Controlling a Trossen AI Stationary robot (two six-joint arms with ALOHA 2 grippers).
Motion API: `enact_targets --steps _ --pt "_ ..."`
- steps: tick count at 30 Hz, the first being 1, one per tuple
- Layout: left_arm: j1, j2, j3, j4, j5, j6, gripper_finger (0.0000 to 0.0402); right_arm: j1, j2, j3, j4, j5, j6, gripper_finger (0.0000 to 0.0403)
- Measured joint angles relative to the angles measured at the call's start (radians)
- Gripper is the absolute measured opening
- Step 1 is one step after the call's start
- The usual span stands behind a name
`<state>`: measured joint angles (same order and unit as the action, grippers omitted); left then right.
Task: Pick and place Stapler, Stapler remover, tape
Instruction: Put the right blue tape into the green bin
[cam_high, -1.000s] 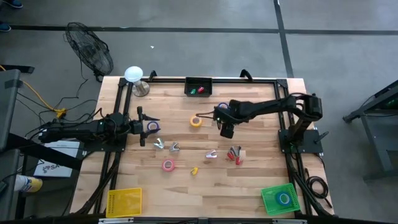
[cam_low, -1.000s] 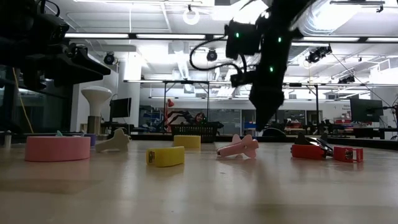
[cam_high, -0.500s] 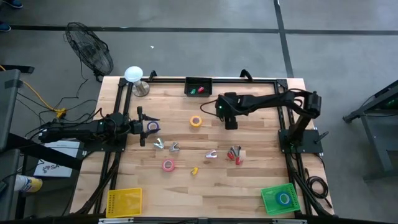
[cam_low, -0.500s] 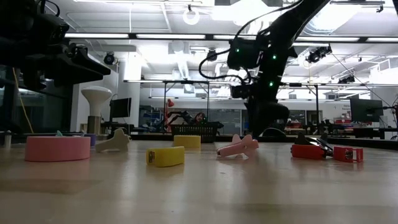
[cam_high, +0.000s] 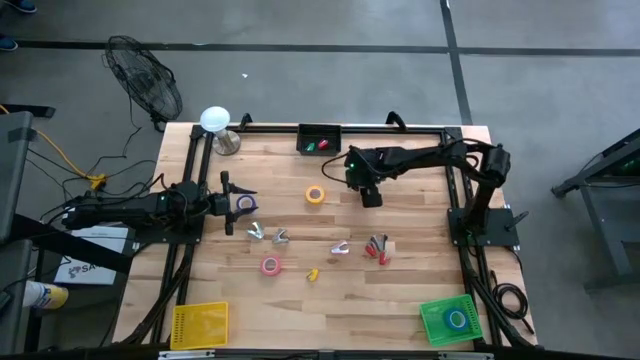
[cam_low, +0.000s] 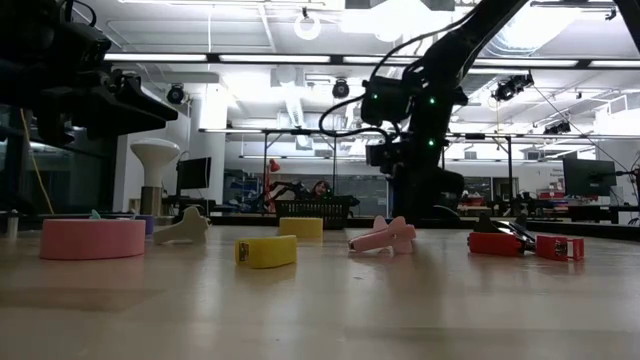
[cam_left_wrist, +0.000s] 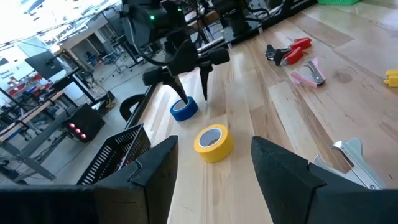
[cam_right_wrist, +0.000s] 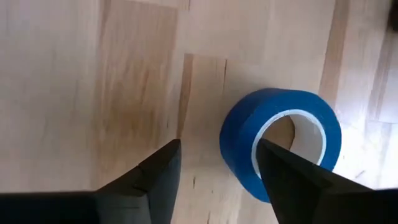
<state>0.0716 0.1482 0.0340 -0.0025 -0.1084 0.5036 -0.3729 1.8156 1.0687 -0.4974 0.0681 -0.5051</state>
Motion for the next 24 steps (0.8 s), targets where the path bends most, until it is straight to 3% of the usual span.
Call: enact_targets --steps 12,17,24 --pt "0.000 0.000 0.000 0.000 0.000 0.000 0.0197 0.025 0.000 -0.002 -0.017 0.061 0.015 0.0091" --pt "0.000 0.000 0.000 0.000 0.000 0.000 0.0197 0.057 -0.001 -0.002 -0.051 0.161 0.051 0.0031" --pt "0.000 0.000 0.000 0.000 0.000 0.000 0.0197 0.141 -0.044 0.034 -0.239 0.206 0.221 0.0028"
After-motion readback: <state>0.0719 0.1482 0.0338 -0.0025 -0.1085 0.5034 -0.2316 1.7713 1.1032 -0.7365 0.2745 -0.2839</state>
